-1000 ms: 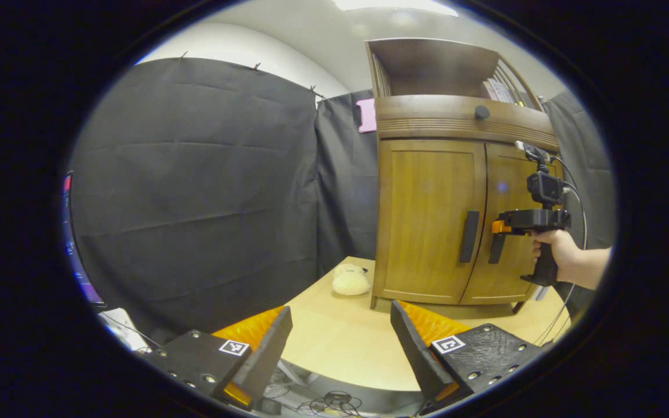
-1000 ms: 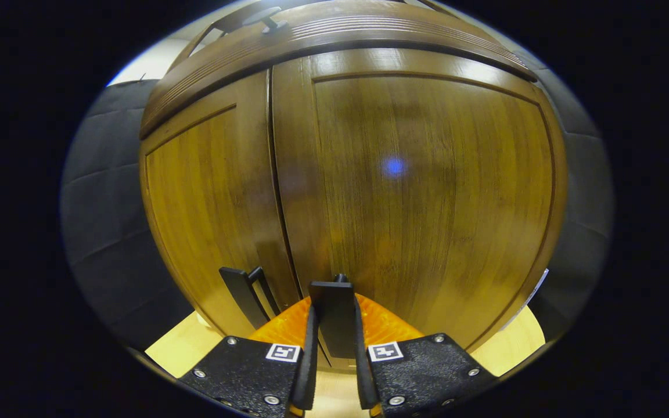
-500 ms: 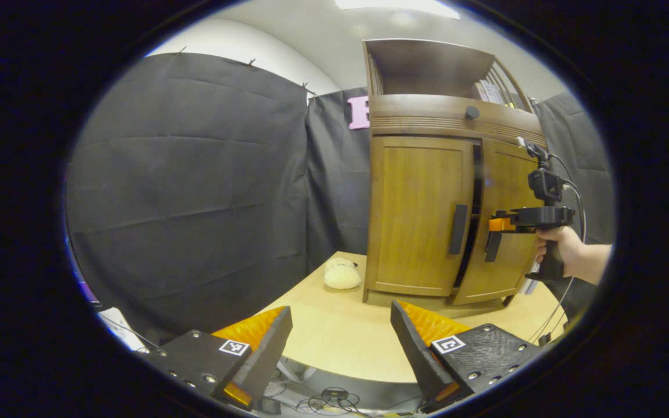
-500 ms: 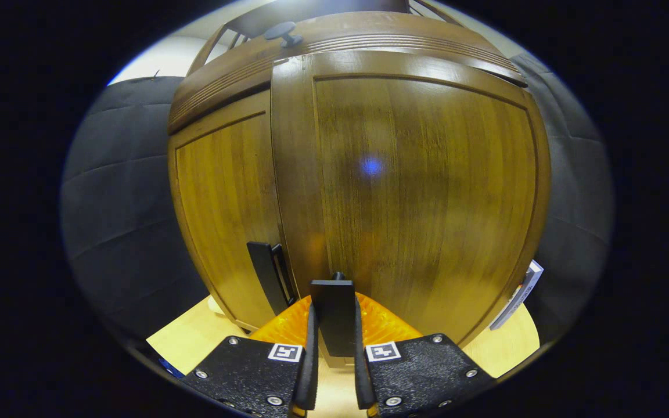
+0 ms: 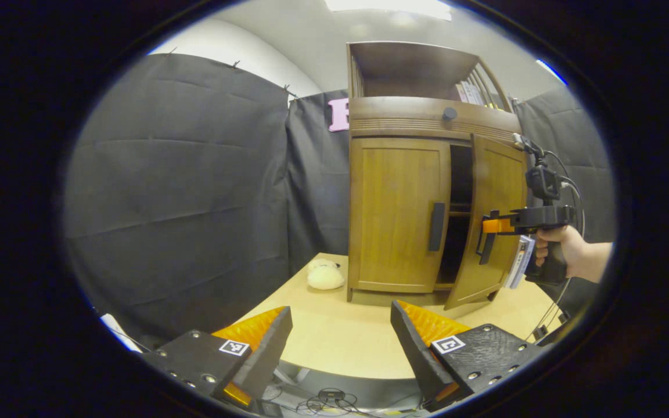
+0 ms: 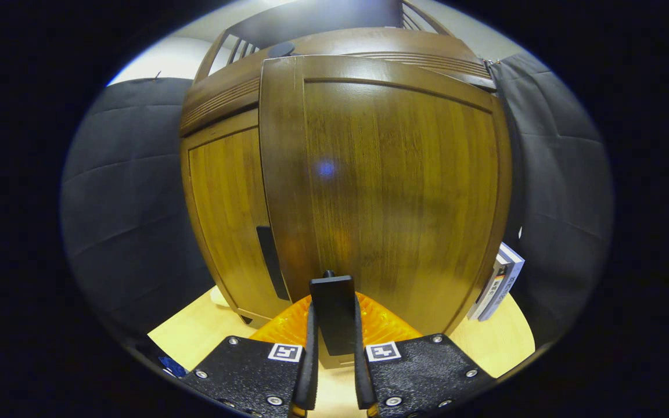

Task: Open the right door of the double-door shoe cabinet with the right hand, and open the left door with the left hand.

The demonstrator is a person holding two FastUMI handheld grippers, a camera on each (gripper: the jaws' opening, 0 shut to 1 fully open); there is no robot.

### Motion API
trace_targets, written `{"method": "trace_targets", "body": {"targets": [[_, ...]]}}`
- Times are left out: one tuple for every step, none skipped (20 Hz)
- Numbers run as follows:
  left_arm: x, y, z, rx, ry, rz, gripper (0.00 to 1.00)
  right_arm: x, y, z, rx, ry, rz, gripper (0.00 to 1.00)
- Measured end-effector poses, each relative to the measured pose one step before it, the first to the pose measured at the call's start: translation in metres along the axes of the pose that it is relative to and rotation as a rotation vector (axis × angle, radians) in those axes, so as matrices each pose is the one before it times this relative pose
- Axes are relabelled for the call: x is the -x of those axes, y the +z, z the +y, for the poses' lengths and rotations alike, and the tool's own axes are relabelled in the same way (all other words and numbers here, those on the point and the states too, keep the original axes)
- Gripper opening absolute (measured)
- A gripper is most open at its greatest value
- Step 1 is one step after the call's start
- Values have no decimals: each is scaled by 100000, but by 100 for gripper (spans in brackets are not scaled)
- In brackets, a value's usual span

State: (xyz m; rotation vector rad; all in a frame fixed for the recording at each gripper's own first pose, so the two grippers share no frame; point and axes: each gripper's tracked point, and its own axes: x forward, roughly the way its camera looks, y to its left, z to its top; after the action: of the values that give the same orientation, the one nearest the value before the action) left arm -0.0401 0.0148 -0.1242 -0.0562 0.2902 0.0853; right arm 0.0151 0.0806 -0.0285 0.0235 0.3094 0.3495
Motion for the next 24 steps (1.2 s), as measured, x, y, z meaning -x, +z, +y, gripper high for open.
{"method": "trace_targets", "body": {"targets": [[20,149,-45,-247,-1113,-188,97,27,-14,-52,143,-230,-232,26],[-115,159,-26,-169,-1132,-169,97,-12,77,-14,-13,-231,-132,26],[-103,-29,-10,-178,-1246,-122,97,55,-41,-25,-354,-187,-147,26],[-129,54,-92,-221,-1188,-44,97,13,72,23,-417,-255,-132,26],[-111,52,-24,-318,-1353,7,97,22,-52,-31,-374,-275,-165,26],[-173,124,-74,-482,-1280,38,97,40,90,-8,-193,-449,-183,26],[-227,-129,-202,-552,-1327,-37,97,13,-57,-63,-3,-449,-189,26],[-152,137,-156,-534,-1375,-119,97,6,48,-36,-10,-462,-170,26],[18,310,-56,-518,-1352,-172,100,53,-37,-15,-35,-206,-9,26],[-8,273,-144,-364,-1195,-125,100,58,58,-7,-221,-222,3,25],[-101,-54,-56,-171,-1083,38,95,97,-77,30,-159,30,126,25],[-360,-93,-182,89,-1013,182,89,35,48,3,-234,-169,116,25],[-30,-312,-24,175,-1165,142,97,83,-71,18,-216,-195,183,25],[121,-115,-107,139,-1197,111,97,33,58,0,-374,-378,82,26],[16,-79,-125,-56,-1338,-8,97,41,-62,-23,-564,-161,72,25],[64,50,-191,-293,-1410,-124,97,-37,116,80,-681,-202,31,24],[47,-60,-147,-562,-1440,249,100,73,-9,11,-194,-36,70,24],[-5,-2,-109,-622,-1314,459,100,-21,72,7,-229,-79,306,23],[79,51,-202,-570,-1473,361,100,209,57,-25,-639,-80,340,21],[67,85,-177,-547,-1410,522,100,128,66,22,-982,-181,443,20],[33,-50,-154,-680,-1665,167,100,81,86,-130,-1107,-192,213,19],[46,127,-184,-883,-1544,-587,100,54,207,-78,-1024,-71,148,18],[-90,-71,-118,-1127,-1294,-874,100,306,324,12,479,-49,-594,14],[-232,51,-218,-995,-1021,-770,100,52,271,-141,2576,123,-870,14]]}}
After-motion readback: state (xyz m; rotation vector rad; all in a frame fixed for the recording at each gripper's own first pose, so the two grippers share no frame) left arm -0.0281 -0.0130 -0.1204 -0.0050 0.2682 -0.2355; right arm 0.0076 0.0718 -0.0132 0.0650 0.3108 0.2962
